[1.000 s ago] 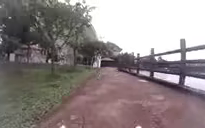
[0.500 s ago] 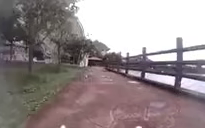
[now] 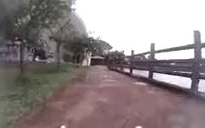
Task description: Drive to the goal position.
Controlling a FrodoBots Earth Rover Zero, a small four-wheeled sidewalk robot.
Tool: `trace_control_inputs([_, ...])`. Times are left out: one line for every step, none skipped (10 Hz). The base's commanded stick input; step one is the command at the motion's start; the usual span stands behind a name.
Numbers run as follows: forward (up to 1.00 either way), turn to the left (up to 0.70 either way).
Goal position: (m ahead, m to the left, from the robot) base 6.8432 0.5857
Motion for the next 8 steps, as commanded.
trace_control_inputs([1.00, 0.10])
trace_control_inputs([1.00, 0.10])
trace_control_inputs([1.00, 0.10])
trace_control_inputs([1.00, 0.10])
trace_control_inputs([1.00, 0.10])
trace_control_inputs([1.00, 0.10])
trace_control_inputs([1.00, 0.10])
trace_control_inputs([1.00, -0.23])
